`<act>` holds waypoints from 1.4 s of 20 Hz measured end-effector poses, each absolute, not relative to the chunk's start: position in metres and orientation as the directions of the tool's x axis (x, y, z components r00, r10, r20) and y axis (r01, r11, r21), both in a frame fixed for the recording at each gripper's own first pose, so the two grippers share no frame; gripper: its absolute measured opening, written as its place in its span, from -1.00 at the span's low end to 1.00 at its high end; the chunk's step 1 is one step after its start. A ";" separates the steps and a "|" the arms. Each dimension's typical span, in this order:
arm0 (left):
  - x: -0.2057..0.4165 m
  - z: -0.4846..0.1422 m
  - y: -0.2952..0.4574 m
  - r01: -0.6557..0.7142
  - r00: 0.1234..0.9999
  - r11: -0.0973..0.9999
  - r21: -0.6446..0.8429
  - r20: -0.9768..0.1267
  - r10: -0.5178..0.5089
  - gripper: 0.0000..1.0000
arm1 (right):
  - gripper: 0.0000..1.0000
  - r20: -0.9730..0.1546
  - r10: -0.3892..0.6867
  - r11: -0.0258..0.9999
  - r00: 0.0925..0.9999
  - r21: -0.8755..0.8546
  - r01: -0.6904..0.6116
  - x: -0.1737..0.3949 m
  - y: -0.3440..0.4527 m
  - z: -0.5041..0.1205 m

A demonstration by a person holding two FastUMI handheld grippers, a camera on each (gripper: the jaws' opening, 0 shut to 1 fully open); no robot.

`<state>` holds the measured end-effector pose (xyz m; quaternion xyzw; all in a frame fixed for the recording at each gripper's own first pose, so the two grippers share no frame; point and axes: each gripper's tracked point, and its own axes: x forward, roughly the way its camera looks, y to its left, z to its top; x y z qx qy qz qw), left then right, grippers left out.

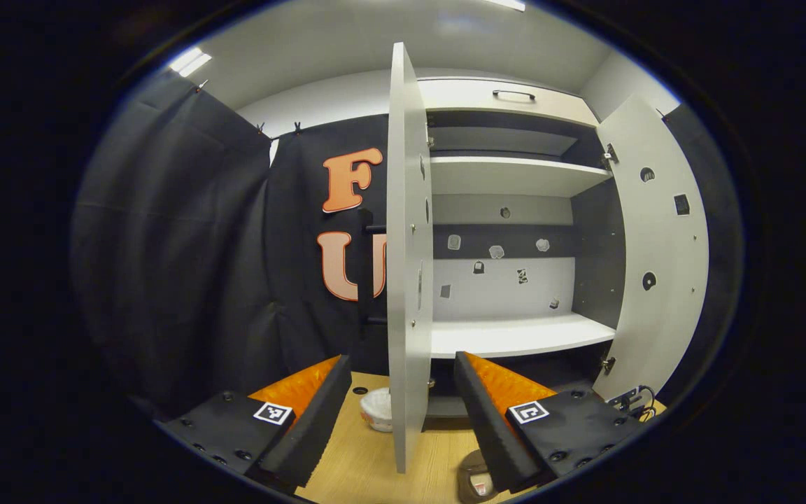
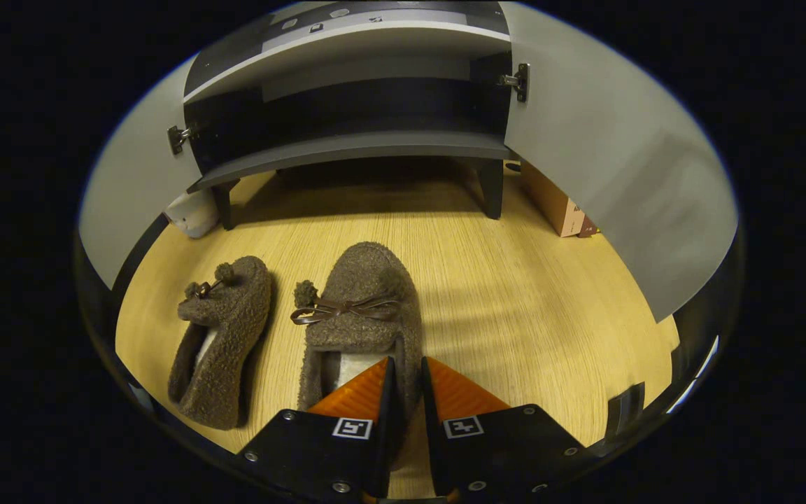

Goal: Grab one shoe with the right hand and put it into the shoe cabinet, grab the other shoe with the left hand and put it into the shoe cabinet; then close the right door with the right hand and the left door with the left hand.

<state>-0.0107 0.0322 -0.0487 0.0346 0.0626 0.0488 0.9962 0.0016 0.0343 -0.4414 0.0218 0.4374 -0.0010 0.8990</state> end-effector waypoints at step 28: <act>-0.035 -0.072 0.011 -0.001 0.991 0.999 0.036 -0.130 0.006 0.87 | -0.97 -0.343 0.057 0.980 0.938 0.199 0.014 0.176 0.076 -0.070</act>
